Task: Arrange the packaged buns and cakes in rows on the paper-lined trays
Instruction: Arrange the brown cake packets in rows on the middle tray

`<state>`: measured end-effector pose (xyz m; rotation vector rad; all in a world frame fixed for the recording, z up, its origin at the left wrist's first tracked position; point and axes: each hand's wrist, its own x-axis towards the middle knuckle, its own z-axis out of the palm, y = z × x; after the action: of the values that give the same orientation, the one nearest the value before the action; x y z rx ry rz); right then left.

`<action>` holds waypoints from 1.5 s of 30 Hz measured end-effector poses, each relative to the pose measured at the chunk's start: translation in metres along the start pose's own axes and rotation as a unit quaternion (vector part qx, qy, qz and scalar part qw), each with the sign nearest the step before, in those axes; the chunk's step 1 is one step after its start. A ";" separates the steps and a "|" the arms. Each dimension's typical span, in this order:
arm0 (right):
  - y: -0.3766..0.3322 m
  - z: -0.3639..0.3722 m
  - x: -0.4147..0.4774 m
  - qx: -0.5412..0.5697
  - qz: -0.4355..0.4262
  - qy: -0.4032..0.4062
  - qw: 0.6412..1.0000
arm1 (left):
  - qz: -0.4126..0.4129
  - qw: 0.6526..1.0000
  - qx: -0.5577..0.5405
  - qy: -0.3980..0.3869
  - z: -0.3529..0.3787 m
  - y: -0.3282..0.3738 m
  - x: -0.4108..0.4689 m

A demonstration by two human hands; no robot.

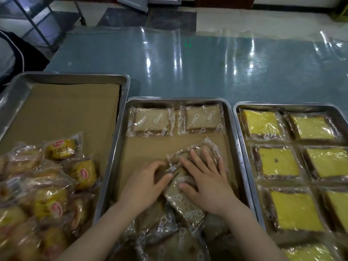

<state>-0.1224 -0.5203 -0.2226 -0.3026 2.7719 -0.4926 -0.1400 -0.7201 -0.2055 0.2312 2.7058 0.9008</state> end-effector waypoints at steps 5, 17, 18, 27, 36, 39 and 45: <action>-0.001 0.000 0.001 -0.007 0.016 -0.016 1.000 | -0.063 0.992 -0.104 0.020 0.009 0.000 -0.012; 0.006 0.010 -0.023 -0.051 0.081 0.070 0.993 | -0.051 0.984 0.129 0.113 -0.005 -0.014 -0.027; 0.005 0.010 -0.023 -0.051 0.079 0.069 0.993 | -0.015 0.982 0.167 0.084 -0.001 -0.010 -0.026; -0.001 0.008 -0.025 -0.044 0.076 0.027 0.996 | -0.025 0.968 0.249 -0.014 0.021 -0.016 -0.010; 0.001 -0.002 0.002 0.002 0.092 0.024 0.995 | -0.043 0.970 0.238 -0.016 0.020 -0.015 0.012; 0.000 0.006 0.000 -0.012 0.088 0.049 0.995 | -0.037 0.971 0.236 -0.020 0.022 -0.016 0.013; 0.000 0.000 0.002 0.010 0.083 0.055 0.995 | -0.015 0.976 0.219 -0.005 0.020 -0.021 0.007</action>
<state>-0.1241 -0.5205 -0.2234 -0.0407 2.8648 -0.5095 -0.1416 -0.7234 -0.2352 0.2794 2.8577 0.2819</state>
